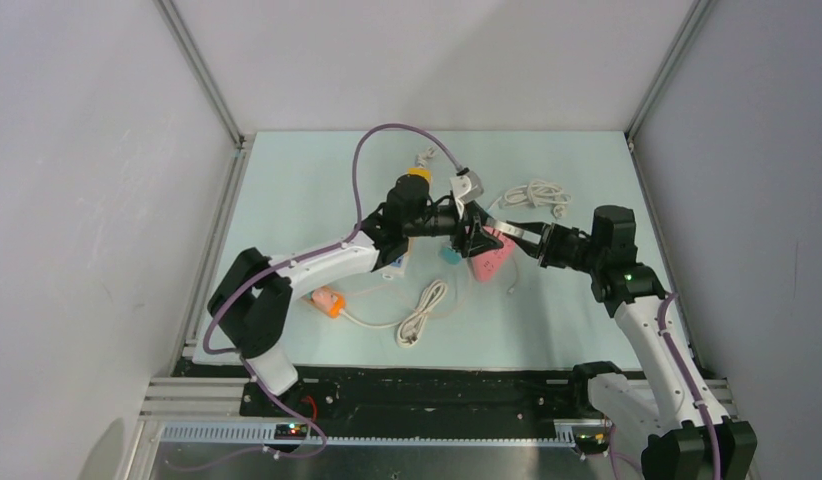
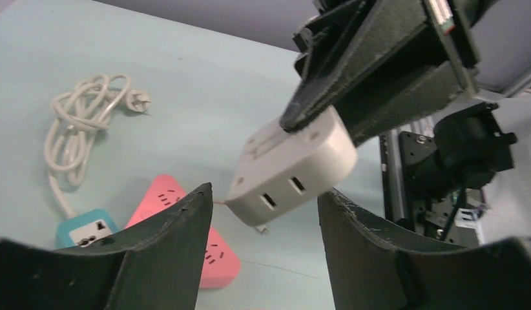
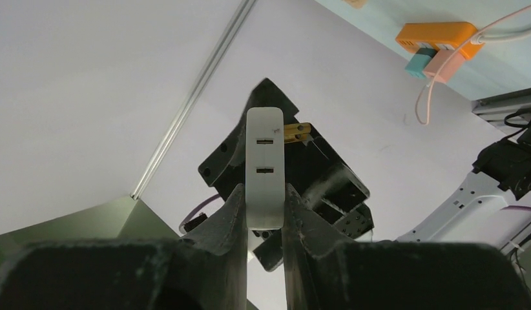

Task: Insert the plug
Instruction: Adjust the plug.

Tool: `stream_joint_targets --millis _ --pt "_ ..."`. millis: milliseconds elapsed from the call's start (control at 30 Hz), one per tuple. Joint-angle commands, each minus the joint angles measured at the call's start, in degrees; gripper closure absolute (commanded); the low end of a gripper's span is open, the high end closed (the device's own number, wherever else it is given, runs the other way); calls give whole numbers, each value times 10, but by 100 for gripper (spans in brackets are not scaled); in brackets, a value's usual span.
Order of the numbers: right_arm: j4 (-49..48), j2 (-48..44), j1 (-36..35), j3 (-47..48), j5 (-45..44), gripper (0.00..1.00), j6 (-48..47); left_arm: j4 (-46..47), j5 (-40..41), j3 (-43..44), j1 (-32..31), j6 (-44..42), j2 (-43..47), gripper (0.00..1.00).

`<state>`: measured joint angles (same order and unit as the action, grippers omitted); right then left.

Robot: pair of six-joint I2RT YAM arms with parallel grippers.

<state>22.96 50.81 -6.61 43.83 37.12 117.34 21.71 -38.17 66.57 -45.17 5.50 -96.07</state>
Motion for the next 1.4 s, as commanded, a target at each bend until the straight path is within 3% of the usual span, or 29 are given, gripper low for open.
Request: stream_joint_targets --millis 0,133,300,433,633,900,1033,1167,1367 --pt "18 -3 -6 27 13 100 42 15 40 37 -3 -34 -12 36" --pt "21 -8 -9 27 15 100 44 15 57 45 -3 -50 -20 51" --pt "22 -17 -9 27 15 100 49 15 65 25 -4 -109 -20 61" --pt "21 -21 -9 27 14 100 51 15 115 -4 -5 -172 -8 65" --pt "20 -24 -12 27 13 100 51 20 218 -7 -6 -262 -8 80" --pt "16 -27 -12 27 4 100 58 64 265 -20 -11 -266 3 75" --pt "24 -21 4 27 7 100 23 64 282 -63 -6 -223 37 70" --pt "59 12 25 42 20 100 -71 64 310 -109 -3 -158 72 69" --pt "180 123 42 87 47 100 -259 50 339 -125 3 -135 113 67"
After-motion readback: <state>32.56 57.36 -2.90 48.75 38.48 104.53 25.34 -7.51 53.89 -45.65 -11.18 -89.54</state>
